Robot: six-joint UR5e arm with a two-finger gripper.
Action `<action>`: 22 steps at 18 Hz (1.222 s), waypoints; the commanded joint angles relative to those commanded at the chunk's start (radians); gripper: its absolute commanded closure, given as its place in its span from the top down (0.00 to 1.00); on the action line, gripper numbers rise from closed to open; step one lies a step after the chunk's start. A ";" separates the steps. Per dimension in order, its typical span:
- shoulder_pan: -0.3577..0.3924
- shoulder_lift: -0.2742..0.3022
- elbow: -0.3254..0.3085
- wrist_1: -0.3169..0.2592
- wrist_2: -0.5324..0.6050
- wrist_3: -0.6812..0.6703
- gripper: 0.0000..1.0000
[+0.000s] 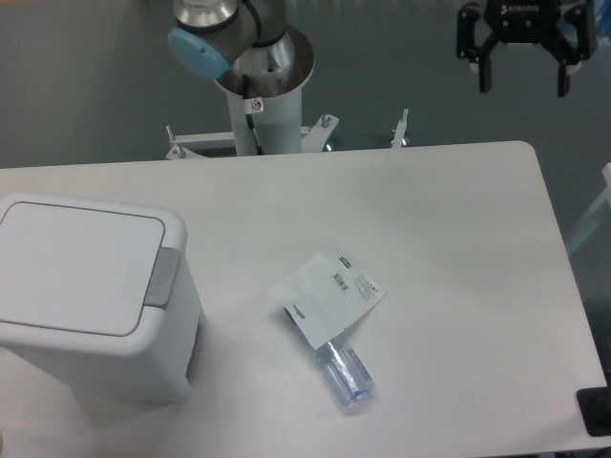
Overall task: Open the trash can
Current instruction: 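Lower the open gripper from its raised start pose toward the table, then move the open gripper over the white trash can's lid edge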
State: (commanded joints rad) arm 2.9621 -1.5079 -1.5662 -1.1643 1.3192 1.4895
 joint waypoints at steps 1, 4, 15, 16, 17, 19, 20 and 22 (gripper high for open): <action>-0.003 0.000 0.000 0.000 0.002 0.000 1.00; -0.008 -0.002 0.000 -0.002 -0.002 -0.017 1.00; -0.144 -0.009 -0.006 0.000 -0.081 -0.569 1.00; -0.170 -0.011 -0.011 0.000 -0.080 -0.593 1.00; -0.198 -0.017 -0.011 0.000 -0.080 -0.610 1.00; -0.227 -0.028 -0.011 0.000 -0.080 -0.664 1.00; -0.239 -0.037 -0.006 0.003 -0.078 -0.713 1.00; -0.262 -0.051 0.002 0.024 -0.080 -0.889 1.00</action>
State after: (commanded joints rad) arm 2.6999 -1.5585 -1.5647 -1.1399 1.2395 0.6007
